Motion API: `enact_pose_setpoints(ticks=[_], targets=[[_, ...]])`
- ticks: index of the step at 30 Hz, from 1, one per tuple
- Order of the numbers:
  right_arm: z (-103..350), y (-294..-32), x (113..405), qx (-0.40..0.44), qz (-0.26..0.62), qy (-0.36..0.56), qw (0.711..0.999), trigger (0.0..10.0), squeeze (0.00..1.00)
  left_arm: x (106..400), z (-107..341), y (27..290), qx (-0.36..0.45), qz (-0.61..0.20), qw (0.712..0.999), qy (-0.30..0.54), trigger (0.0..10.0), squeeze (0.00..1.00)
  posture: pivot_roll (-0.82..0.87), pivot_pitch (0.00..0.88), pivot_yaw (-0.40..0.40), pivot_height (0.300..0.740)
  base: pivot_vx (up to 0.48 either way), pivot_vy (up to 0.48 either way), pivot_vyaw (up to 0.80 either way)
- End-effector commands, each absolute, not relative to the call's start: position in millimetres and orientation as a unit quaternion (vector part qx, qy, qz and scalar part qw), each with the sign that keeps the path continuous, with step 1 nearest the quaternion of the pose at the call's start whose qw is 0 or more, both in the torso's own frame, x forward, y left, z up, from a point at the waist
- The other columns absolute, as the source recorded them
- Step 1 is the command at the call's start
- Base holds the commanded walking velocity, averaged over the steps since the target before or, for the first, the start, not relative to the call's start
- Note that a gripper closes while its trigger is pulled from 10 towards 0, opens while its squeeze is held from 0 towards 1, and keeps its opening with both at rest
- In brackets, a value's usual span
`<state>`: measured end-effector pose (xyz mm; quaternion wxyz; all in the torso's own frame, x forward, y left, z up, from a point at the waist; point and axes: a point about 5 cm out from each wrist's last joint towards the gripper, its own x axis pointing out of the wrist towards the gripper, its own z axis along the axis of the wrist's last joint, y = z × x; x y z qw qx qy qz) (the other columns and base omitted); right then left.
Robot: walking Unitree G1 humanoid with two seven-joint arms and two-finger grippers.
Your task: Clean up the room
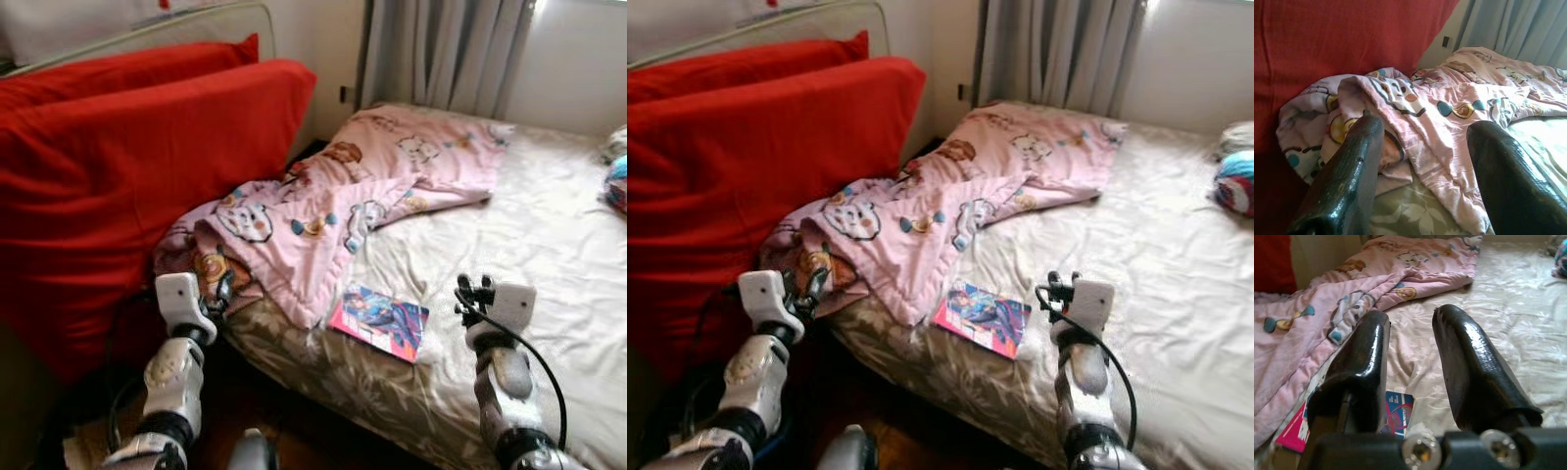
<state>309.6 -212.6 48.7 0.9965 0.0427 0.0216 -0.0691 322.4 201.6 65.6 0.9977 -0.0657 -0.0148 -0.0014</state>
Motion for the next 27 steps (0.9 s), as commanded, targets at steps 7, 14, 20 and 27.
enact_pose_setpoints(ticks=[7, 14, 20, 27], targets=[[54.3, -210.2, 312.8, 0.052, -0.071, 0.005, 0.996, 10.0, 0.0, 324.8, 69.5, 204.9, -0.064, -0.002, 0.998, -0.018, 10.0, 0.0, 0.0, 0.0, -0.012, 0.647, 0.0, 0.0, 0.0], [53.2, -209.1, 312.0, 0.05, -0.069, 0.008, 0.996, 10.0, 0.0, 325.1, 69.6, 203.8, -0.064, -0.005, 0.998, -0.017, 10.0, 0.0, 0.01, 0.0, -0.014, 0.647, 0.0, 0.0, 0.0], [52.6, -208.4, 311.8, 0.049, -0.068, 0.01, 0.996, 10.0, 0.0, 325.0, 68.8, 203.1, -0.066, -0.007, 0.998, -0.015, 10.0, 0.0, 0.01, 0.0, -0.016, 0.647, 0.0, 0.0, 0.0], [51.4, -206.3, 311.8, 0.047, -0.064, 0.016, 0.997, 10.0, 0.0, 324.2, 66.7, 202.0, -0.066, -0.01, 0.998, -0.01, 10.0, 0.0, 0.01, 0.0, -0.013, 0.647, 0.0, 0.0, 0.0]])
